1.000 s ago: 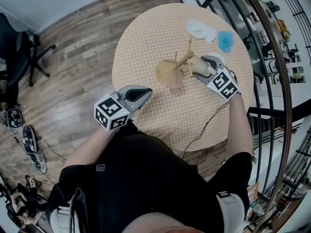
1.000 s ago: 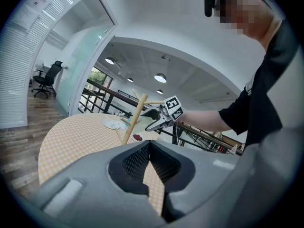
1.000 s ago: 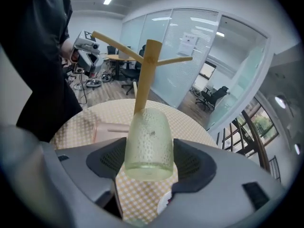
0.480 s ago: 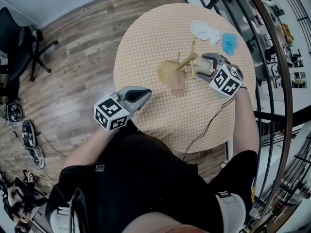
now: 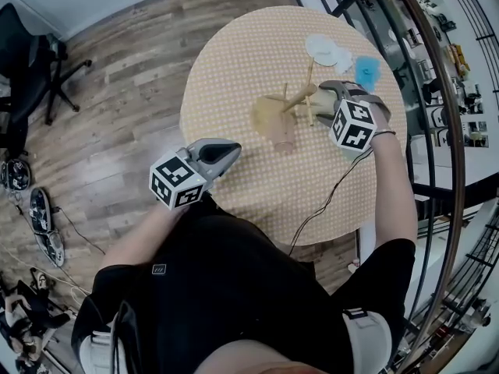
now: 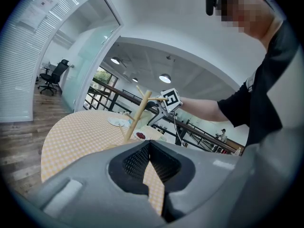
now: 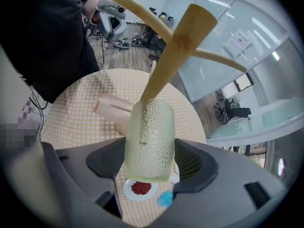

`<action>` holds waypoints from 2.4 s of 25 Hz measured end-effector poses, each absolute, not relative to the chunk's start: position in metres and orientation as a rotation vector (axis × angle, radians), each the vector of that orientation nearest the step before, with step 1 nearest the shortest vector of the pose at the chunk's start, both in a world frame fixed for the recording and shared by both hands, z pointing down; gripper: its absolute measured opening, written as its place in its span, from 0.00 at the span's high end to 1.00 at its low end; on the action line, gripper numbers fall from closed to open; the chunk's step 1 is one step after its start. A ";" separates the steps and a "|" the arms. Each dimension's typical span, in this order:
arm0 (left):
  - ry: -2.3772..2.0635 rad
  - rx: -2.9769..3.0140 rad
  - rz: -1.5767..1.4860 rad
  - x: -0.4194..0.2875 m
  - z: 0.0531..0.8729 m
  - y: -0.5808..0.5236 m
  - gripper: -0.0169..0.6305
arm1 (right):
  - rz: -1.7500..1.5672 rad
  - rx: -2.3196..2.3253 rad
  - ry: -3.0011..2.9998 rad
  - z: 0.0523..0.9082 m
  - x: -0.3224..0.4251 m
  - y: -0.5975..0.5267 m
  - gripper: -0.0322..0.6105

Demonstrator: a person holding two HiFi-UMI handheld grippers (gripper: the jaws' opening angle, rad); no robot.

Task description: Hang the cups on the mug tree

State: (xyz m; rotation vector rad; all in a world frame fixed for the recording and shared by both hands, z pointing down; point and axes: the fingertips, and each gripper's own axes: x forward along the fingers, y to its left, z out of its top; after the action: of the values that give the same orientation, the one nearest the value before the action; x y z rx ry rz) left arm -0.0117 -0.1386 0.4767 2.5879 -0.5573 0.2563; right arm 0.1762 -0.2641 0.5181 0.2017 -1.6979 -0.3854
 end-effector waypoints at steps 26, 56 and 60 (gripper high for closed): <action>-0.522 2.635 0.266 0.003 0.467 -0.122 0.96 | -0.466 0.596 -1.900 0.435 0.189 -0.224 0.42; -0.512 2.893 -0.010 -0.037 0.359 -0.041 0.96 | 0.102 1.467 -2.764 0.357 0.028 0.011 0.92; -0.506 2.877 -0.002 -0.032 0.356 -0.035 0.97 | 0.061 1.508 -2.696 0.360 0.040 0.017 0.92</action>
State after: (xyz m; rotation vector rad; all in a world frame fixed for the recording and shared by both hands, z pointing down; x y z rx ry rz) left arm -0.0317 -0.0354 0.3565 2.8768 -0.5060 -0.0018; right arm 0.0395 0.0167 0.3596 1.5083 -2.6962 0.0613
